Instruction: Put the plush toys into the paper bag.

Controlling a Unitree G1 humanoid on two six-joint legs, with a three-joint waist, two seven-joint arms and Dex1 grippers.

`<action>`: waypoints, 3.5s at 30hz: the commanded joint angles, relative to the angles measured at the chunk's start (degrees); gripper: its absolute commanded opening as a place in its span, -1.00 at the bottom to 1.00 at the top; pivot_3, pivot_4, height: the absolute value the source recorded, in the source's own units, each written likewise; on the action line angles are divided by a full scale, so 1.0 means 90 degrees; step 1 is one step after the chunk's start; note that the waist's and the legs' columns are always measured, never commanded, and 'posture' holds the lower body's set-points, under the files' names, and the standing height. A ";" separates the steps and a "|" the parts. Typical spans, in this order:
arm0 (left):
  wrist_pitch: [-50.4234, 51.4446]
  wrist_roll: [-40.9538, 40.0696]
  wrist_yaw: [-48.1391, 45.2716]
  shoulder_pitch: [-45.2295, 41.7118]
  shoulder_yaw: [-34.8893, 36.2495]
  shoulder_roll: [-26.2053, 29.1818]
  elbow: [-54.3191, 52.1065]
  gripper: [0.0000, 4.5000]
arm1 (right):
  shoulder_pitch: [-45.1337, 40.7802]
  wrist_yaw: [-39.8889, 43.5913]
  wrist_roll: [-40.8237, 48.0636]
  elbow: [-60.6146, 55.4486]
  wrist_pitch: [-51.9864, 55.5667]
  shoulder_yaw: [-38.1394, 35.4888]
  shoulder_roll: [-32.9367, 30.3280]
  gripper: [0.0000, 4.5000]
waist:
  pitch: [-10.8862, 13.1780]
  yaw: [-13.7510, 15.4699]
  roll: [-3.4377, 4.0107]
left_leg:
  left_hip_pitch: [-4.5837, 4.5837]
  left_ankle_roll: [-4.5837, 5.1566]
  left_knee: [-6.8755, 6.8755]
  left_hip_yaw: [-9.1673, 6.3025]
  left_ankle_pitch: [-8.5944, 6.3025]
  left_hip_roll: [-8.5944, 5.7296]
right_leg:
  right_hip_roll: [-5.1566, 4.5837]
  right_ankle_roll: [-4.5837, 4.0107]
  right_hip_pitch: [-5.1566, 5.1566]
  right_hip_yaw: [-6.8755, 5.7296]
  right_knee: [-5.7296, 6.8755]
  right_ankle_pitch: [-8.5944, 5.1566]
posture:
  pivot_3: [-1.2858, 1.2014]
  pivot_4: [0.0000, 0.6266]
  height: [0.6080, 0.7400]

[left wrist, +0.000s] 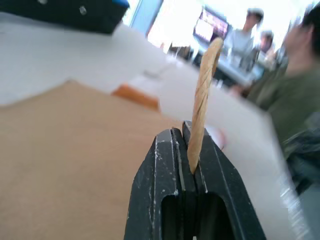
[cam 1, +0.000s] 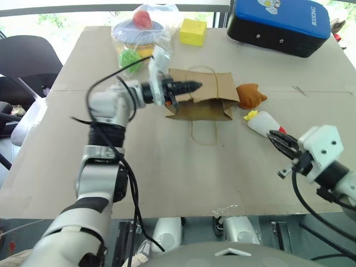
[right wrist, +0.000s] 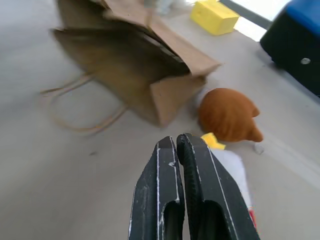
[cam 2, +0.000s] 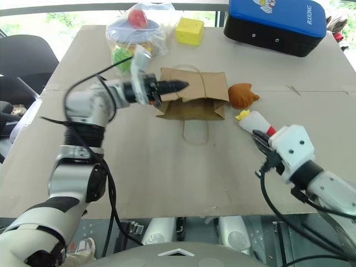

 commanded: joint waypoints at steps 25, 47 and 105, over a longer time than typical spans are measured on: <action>0.3556 -0.1958 0.4664 0.0031 0.3208 -0.3179 -0.2867 -1.00 | -0.4110 0.0564 0.0401 0.2460 0.0630 0.2558 0.1139 -0.98 | 0.0003 0.0056 0.0007 | -0.0049 -0.0032 0.0024 -0.0054 0.0019 -0.0027 | -0.0055 0.0010 -0.0009 -0.0030 0.0003 -0.0001 | 0.03 -0.52 1.00; 0.2490 -0.2638 0.4581 0.0083 0.3201 -0.1588 -0.2429 -1.00 | -0.3282 0.1948 -0.2098 0.4934 -0.0860 0.3943 0.2142 -0.98 | 0.0002 0.0033 0.0012 | -0.0043 -0.0040 0.0019 -0.0068 0.0021 -0.0037 | -0.0085 0.0011 -0.0006 -0.0077 0.0006 0.0001 | 0.03 -0.52 1.00; -0.0854 -0.0910 0.1757 0.1273 -0.0683 0.0043 -0.2900 -1.00 | -0.4566 0.1342 -0.0424 0.2114 0.1961 0.1428 0.0047 -0.99 | 0.0020 0.0093 0.0040 | -0.0054 -0.0019 0.0010 -0.0108 0.0012 -0.0086 | -0.0091 0.0026 0.0003 -0.0097 -0.0005 -0.0012 | 0.03 -0.52 1.00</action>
